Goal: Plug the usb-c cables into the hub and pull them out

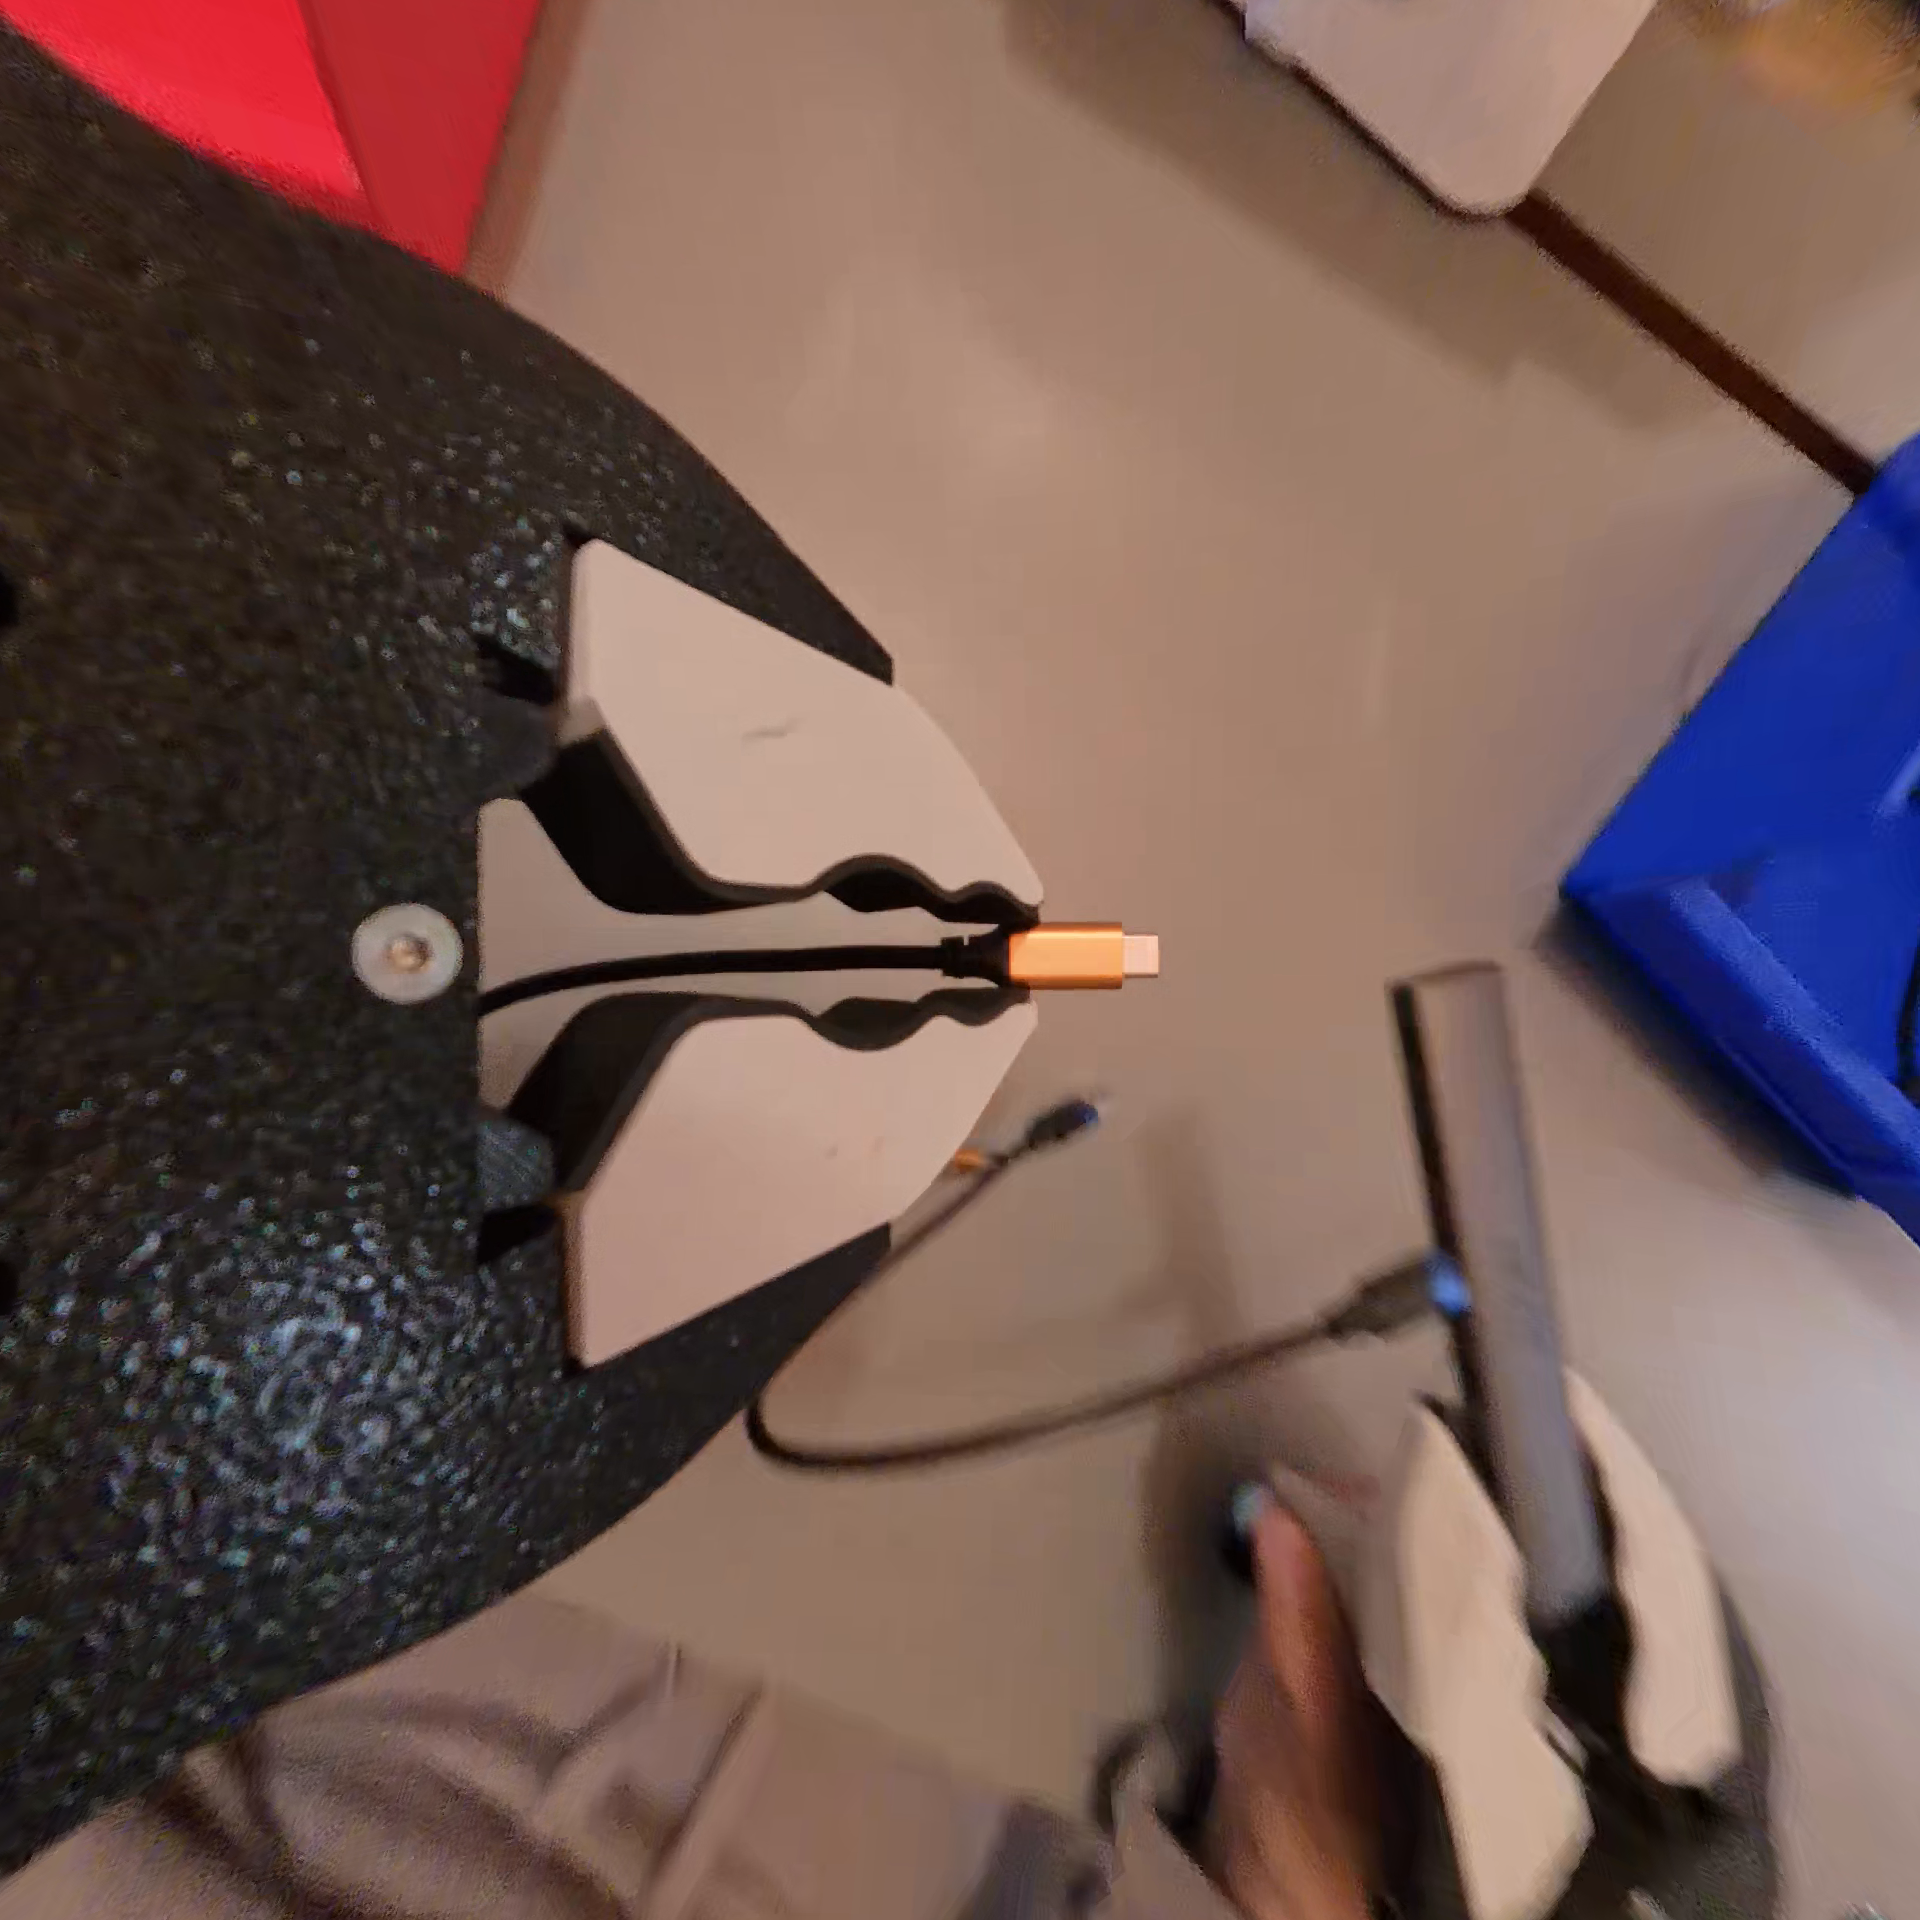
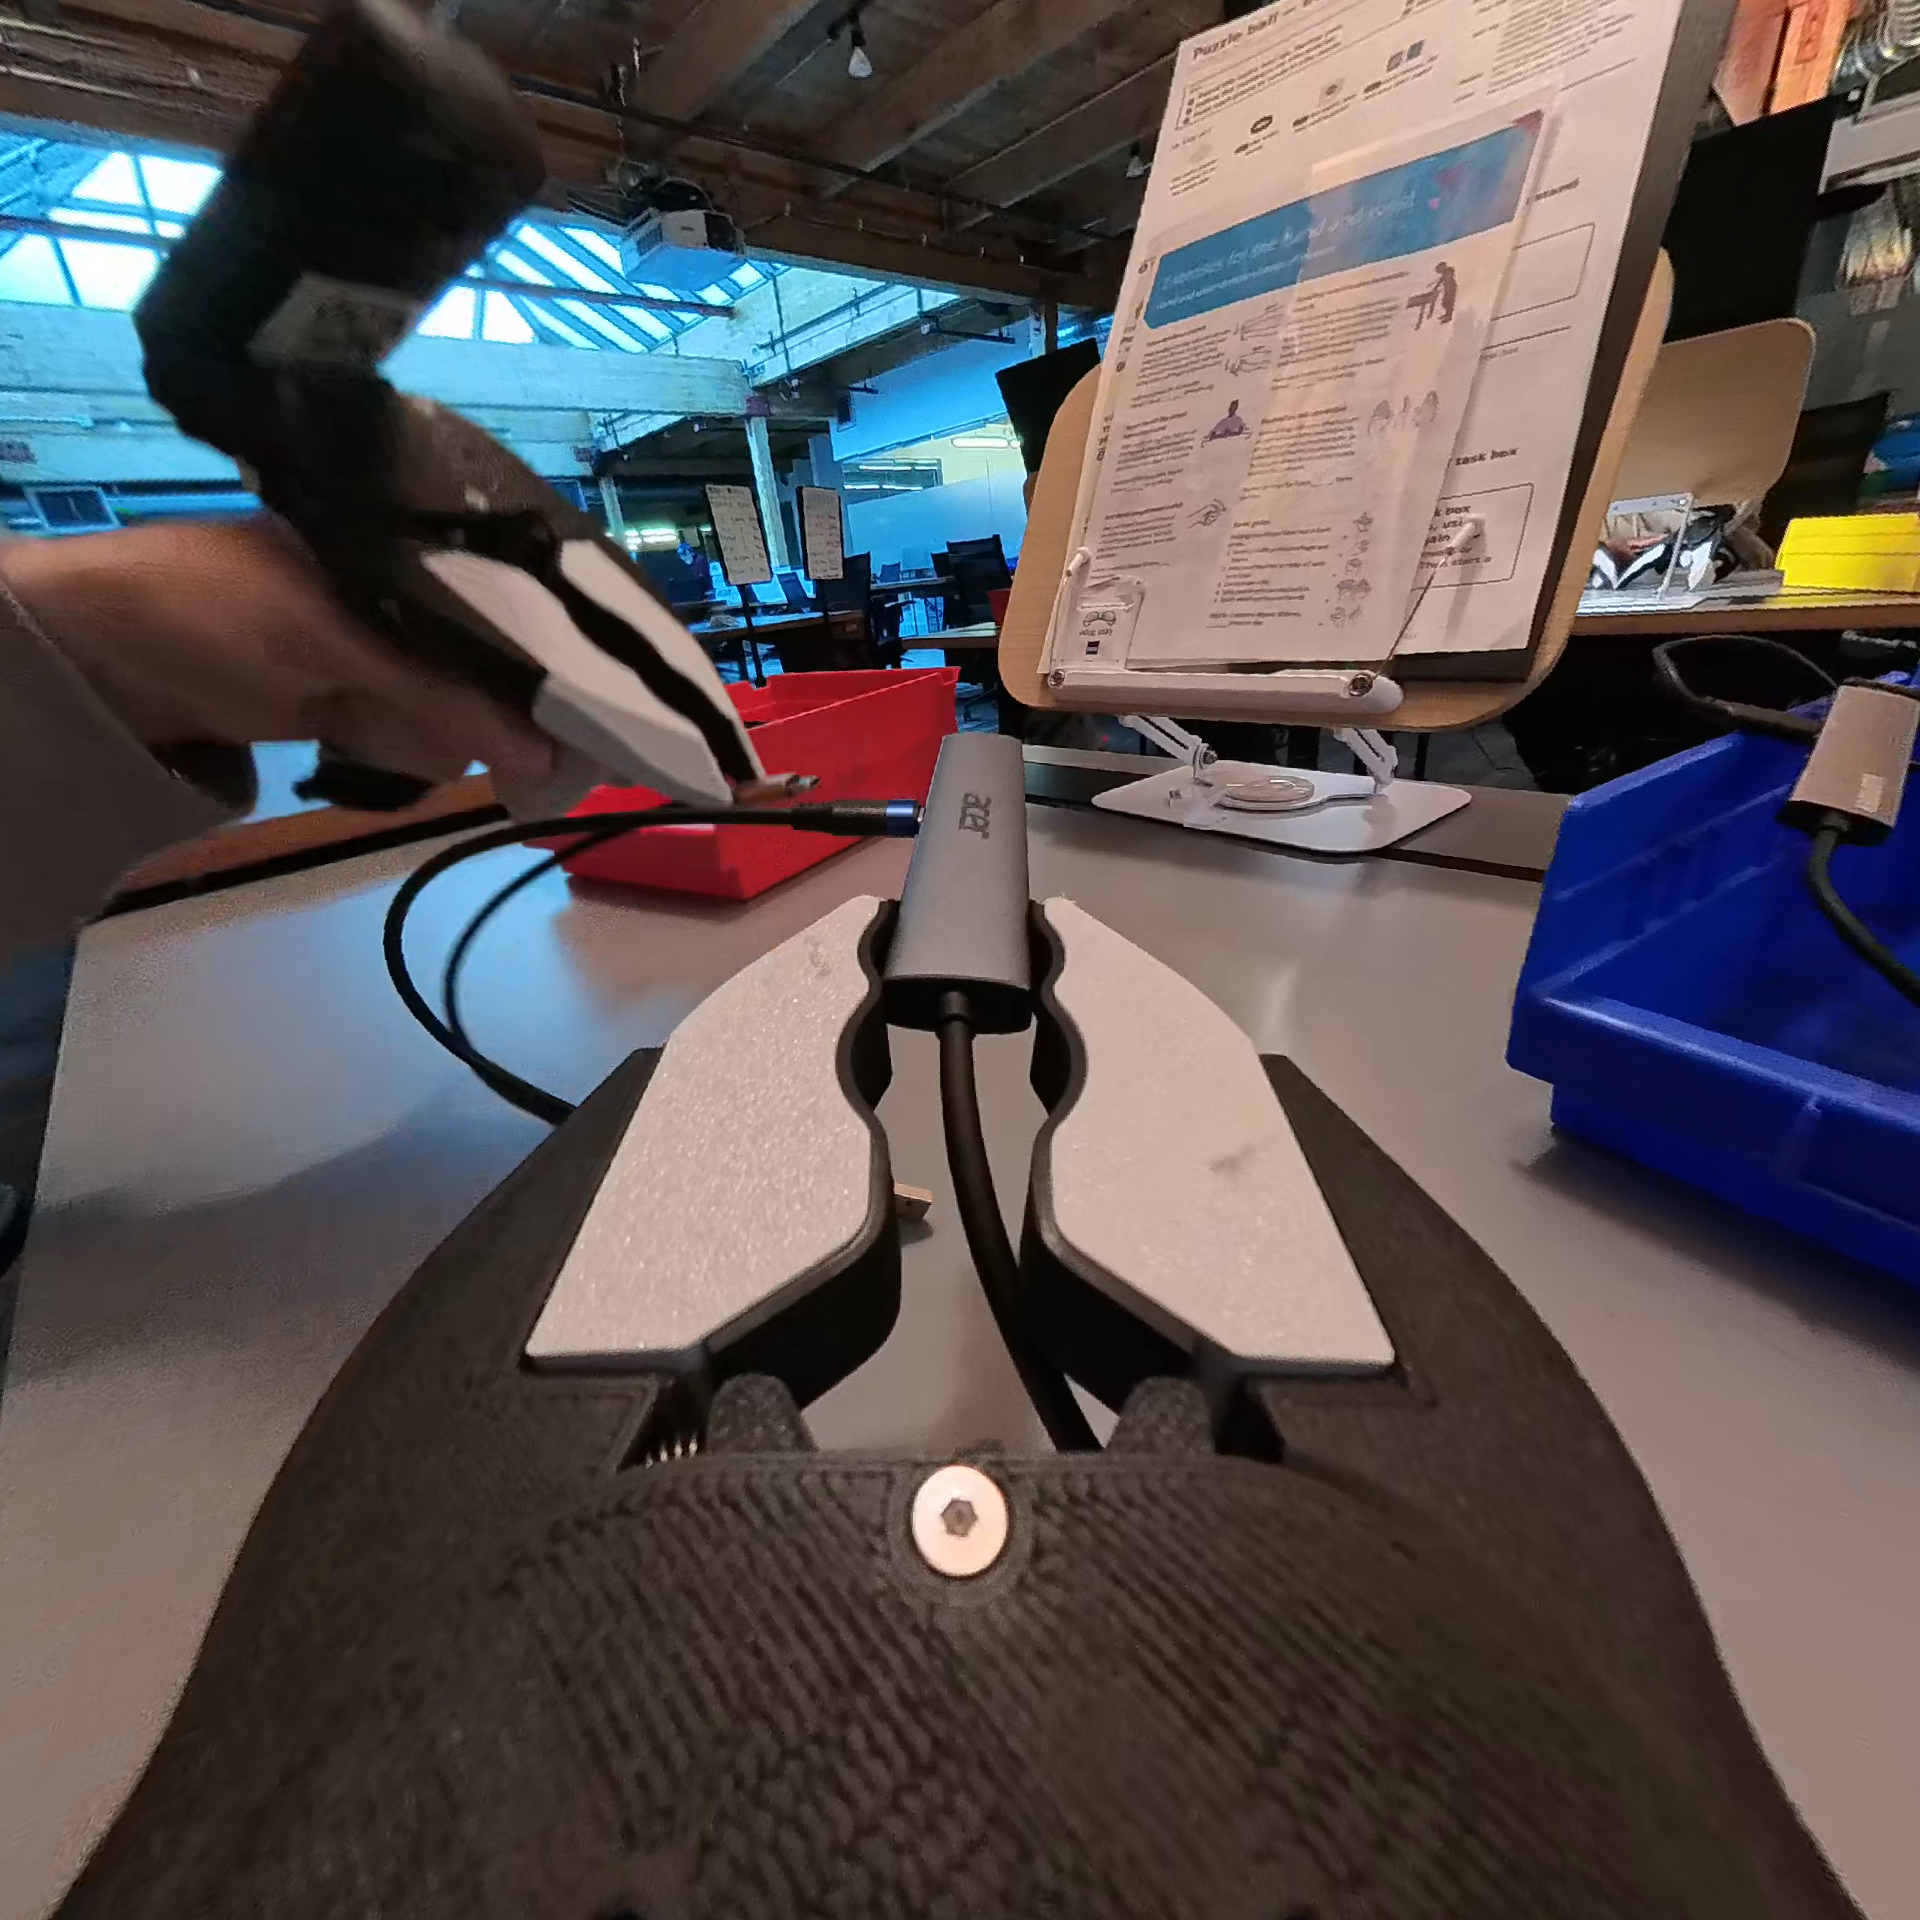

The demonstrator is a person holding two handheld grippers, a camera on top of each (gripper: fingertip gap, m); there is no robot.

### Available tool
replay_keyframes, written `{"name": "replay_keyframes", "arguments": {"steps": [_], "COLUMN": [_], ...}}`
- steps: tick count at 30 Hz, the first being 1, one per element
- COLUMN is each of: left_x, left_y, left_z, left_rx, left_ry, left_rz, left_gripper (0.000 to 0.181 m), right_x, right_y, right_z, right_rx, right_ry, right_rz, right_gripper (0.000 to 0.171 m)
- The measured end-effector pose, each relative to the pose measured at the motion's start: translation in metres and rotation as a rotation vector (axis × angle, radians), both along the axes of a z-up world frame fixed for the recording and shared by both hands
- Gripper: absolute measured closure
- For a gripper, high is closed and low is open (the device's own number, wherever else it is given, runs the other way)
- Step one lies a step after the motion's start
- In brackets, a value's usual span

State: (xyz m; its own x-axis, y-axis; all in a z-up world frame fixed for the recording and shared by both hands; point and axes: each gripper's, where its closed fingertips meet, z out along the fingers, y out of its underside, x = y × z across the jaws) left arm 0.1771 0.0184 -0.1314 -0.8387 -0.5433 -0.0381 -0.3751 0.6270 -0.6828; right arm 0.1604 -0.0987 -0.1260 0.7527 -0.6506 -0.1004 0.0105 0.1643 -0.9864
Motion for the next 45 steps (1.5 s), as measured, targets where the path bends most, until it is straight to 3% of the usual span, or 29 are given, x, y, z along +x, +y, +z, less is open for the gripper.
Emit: {"name": "replay_keyframes", "arguments": {"steps": [1,10,28,35,37,41,45], "left_x": [-0.004,-0.009,-0.003,0.007,0.007,0.005,0.008], "left_y": [-0.009,-0.05,-0.049,-0.054,-0.058,-0.06,-0.063], "left_z": [0.005,0.003,-0.005,0.004,0.013,0.002,0.006], "left_rx": [-0.009,-0.037,-0.027,0.017,-0.026,0.061,-0.028], "left_ry": [0.042,0.126,0.098,-0.121,-0.137,-0.154,-0.193], "left_rz": [0.002,-0.01,0.045,0.041,0.017,-0.058,-0.019], "left_gripper": [0.171,0.171,0.171,0.171,0.171,0.171,0.171], "right_x": [0.0,-0.002,-0.002,-0.004,-0.005,-0.004,0.002], "right_y": [0.001,0.004,0.015,0.022,0.019,0.014,0.008], "right_z": [0.0,-0.001,-0.009,-0.014,-0.012,-0.007,-0.004], "right_rx": [-0.006,-0.038,-0.169,-0.21,-0.183,-0.139,-0.09], "right_ry": [-0.003,-0.023,-0.055,-0.037,-0.038,-0.051,-0.025], "right_rz": [0.002,-0.008,-0.053,-0.033,-0.027,-0.051,-0.093], "right_gripper": [0.148,0.148,0.147,0.143,0.143,0.145,0.147]}}
